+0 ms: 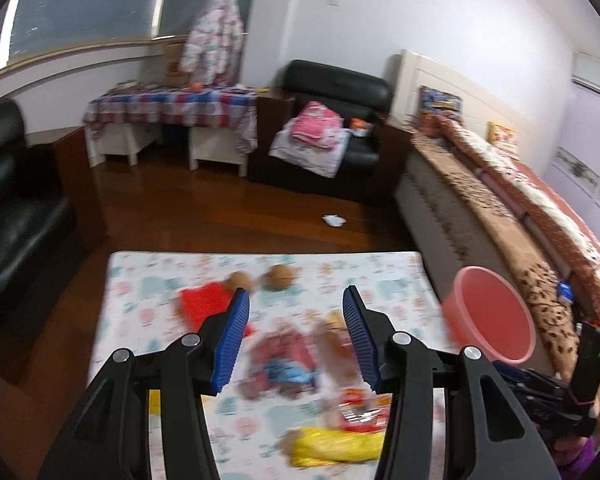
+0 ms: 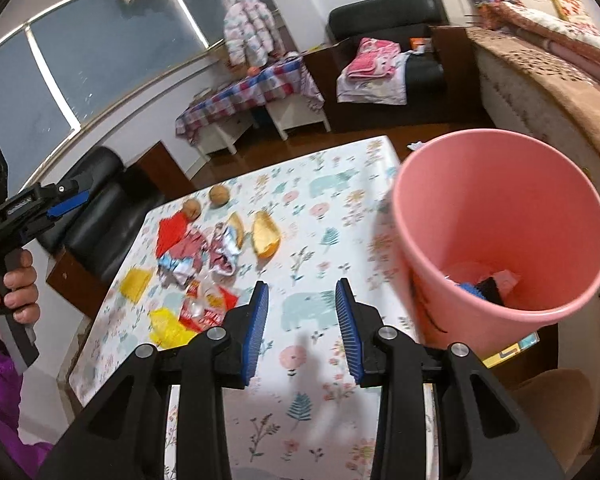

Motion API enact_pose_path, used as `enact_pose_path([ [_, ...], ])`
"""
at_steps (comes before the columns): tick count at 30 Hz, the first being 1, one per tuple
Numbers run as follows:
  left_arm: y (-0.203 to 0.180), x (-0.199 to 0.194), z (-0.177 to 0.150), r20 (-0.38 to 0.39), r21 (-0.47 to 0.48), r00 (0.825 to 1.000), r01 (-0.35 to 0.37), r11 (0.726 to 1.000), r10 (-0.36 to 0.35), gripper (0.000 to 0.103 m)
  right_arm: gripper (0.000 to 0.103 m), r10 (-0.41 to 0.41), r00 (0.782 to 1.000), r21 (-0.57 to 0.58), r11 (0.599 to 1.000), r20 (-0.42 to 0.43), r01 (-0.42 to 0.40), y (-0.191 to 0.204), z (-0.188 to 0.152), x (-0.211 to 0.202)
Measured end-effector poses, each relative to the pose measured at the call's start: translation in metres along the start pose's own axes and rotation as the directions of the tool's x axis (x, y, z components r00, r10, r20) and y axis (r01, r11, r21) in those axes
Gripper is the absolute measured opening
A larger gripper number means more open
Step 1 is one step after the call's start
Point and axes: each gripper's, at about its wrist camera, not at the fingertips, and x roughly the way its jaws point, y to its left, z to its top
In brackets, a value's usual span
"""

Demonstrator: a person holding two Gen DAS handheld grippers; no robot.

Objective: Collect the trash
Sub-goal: 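Move both open tools back over the table items, then grasp the yellow mesh sleeve with the left tool while the right tool grasps the red-white snack bag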

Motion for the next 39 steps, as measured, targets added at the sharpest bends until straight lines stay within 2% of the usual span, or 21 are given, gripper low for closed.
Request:
enact_pose_path([
  [4, 0.032, 0.010, -0.015, -0.046, -0.043, 0.997, -0.071, 0.997, 0.069, 0.050, 0.036, 0.009, 1.000, -0.016, 1.000, -0.026, -0.009, 0.008, -0.003, 0.009],
  [6, 0.049, 0.021, -0.026, -0.089, -0.064, 0.988, -0.129, 0.990, 0.123, 0.050, 0.036, 0.016, 0.999, -0.022, 1.000, -0.039, -0.017, 0.011, -0.005, 0.012],
  [9, 0.067, 0.034, -0.045, -0.143, -0.105, 0.977, -0.171, 0.980, 0.155, 0.051, 0.036, 0.022, 0.998, -0.046, 0.999, -0.055, -0.025, 0.018, -0.006, 0.017],
  [13, 0.088, 0.058, -0.074, -0.251, -0.218, 0.955, -0.213, 0.952, 0.157, 0.051, 0.036, 0.029, 0.998, -0.069, 0.997, -0.063, -0.034, 0.027, -0.007, 0.021],
  [15, 0.092, 0.064, -0.083, -0.278, -0.242, 0.946, -0.234, 0.942, 0.164, 0.051, 0.036, 0.026, 0.997, -0.075, 0.997, -0.070, -0.032, 0.029, -0.007, 0.024],
  [17, 0.092, 0.074, -0.091, -0.321, -0.220, 0.924, -0.288, 0.932, 0.209, 0.052, 0.036, 0.023, 0.997, -0.078, 0.996, -0.076, -0.029, 0.031, -0.008, 0.026],
  [18, 0.092, 0.078, -0.094, -0.326, -0.208, 0.916, -0.310, 0.928, 0.233, 0.052, 0.036, 0.022, 0.997, -0.080, 0.996, -0.078, -0.028, 0.032, -0.008, 0.027],
  [21, 0.088, 0.080, -0.098, -0.310, -0.183, 0.913, -0.331, 0.926, 0.265, 0.053, 0.036, 0.023, 0.996, -0.087, 0.996, -0.082, -0.030, 0.035, -0.008, 0.029],
  [24, 0.080, 0.083, -0.098, -0.307, -0.144, 0.900, -0.365, 0.920, 0.309, 0.054, 0.036, 0.025, 0.996, -0.085, 0.996, -0.087, -0.033, 0.035, -0.008, 0.031],
  [27, 0.079, 0.084, -0.099, -0.298, -0.134, 0.884, -0.412, 0.901, 0.360, 0.055, 0.036, 0.026, 0.995, -0.091, 0.995, -0.096, -0.035, 0.038, -0.008, 0.034],
  [29, 0.081, 0.084, -0.100, -0.299, -0.150, 0.876, -0.434, 0.889, 0.377, 0.061, 0.036, 0.027, 0.994, -0.098, 0.995, -0.103, -0.037, 0.039, -0.008, 0.035],
  [32, 0.084, 0.083, -0.102, -0.293, -0.171, 0.880, -0.433, 0.885, 0.374, 0.061, 0.036, 0.026, 0.993, -0.103, 0.994, -0.113, -0.037, 0.041, -0.008, 0.039],
  [34, 0.082, 0.084, -0.103, -0.282, -0.151, 0.883, -0.426, 0.892, 0.374, 0.056, 0.036, 0.027, 0.992, -0.105, 0.994, -0.126, -0.041, 0.042, -0.008, 0.043],
  [37, 0.077, 0.084, -0.103, -0.264, -0.132, 0.907, -0.372, 0.919, 0.329, 0.028, 0.036, 0.038, 0.986, -0.107, 0.993, -0.160, -0.056, 0.045, -0.008, 0.053],
  [38, 0.075, 0.083, -0.103, -0.260, -0.126, 0.909, -0.366, 0.922, 0.325, 0.018, 0.036, 0.039, 0.985, -0.109, 0.992, -0.166, -0.058, 0.046, -0.009, 0.055],
  [39, 0.073, 0.083, -0.102, -0.254, -0.118, 0.913, -0.356, 0.927, 0.319, 0.014, 0.036, 0.039, 0.984, -0.115, 0.992, -0.174, -0.059, 0.048, -0.009, 0.058],
])
